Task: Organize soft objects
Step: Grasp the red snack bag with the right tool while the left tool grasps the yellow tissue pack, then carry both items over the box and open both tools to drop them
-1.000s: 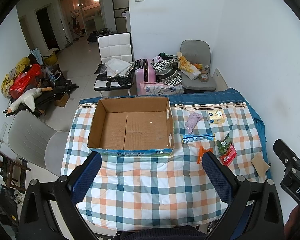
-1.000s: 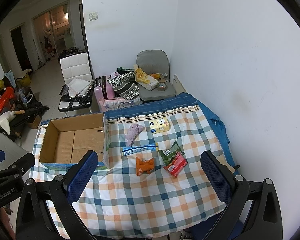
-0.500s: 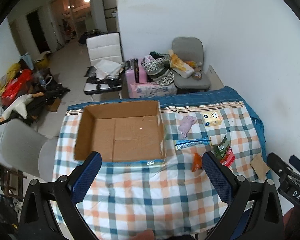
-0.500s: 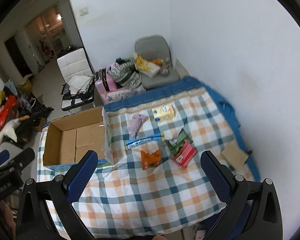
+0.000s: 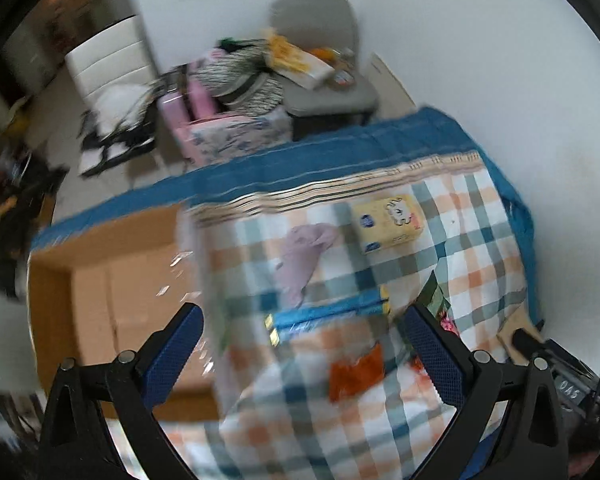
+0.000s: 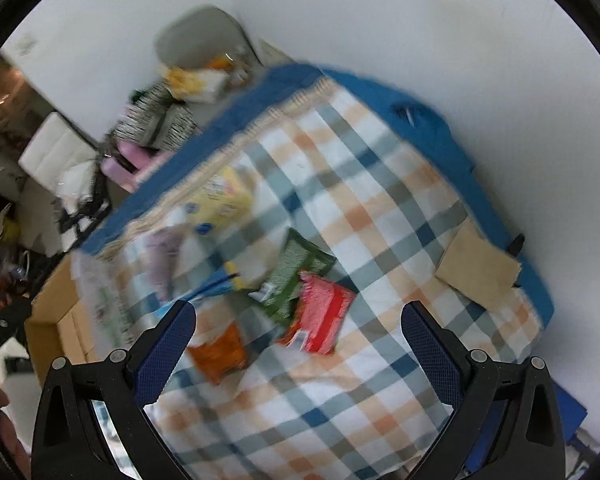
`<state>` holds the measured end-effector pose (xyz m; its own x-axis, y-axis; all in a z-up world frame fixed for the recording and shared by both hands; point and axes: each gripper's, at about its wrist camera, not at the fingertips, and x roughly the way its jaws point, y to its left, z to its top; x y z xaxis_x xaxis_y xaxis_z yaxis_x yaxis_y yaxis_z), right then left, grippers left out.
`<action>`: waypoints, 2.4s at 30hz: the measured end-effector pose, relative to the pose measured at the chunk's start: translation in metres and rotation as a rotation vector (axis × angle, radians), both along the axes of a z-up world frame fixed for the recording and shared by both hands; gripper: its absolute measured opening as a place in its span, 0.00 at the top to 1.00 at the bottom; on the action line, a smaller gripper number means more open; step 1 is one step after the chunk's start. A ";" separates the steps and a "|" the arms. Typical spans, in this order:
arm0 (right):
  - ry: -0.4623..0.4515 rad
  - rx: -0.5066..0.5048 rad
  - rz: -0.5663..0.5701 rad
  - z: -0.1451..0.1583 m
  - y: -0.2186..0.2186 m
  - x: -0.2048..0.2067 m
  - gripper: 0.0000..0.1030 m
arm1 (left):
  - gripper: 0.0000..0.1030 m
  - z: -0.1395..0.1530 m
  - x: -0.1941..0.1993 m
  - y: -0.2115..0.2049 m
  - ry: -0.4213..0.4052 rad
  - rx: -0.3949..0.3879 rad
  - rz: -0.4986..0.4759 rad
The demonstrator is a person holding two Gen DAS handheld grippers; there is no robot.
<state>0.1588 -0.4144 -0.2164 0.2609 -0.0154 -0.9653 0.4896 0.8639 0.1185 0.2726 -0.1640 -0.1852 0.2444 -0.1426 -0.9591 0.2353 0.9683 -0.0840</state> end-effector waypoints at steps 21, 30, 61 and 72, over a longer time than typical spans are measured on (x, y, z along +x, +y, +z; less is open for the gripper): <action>0.201 0.450 -0.259 -0.225 -0.034 -0.018 0.03 | 0.01 -0.188 0.077 -0.184 0.164 0.280 -0.586; 0.184 0.512 -0.268 -0.235 -0.044 -0.015 0.08 | 0.01 -0.213 0.095 -0.182 0.176 0.298 -0.598; 0.146 0.420 -0.216 -0.170 -0.030 -0.032 0.53 | 0.50 -0.124 0.059 -0.101 0.107 0.021 -0.343; 0.033 0.348 -0.029 -0.074 0.032 -0.014 0.54 | 0.50 -0.045 -0.021 0.002 0.010 -0.135 -0.174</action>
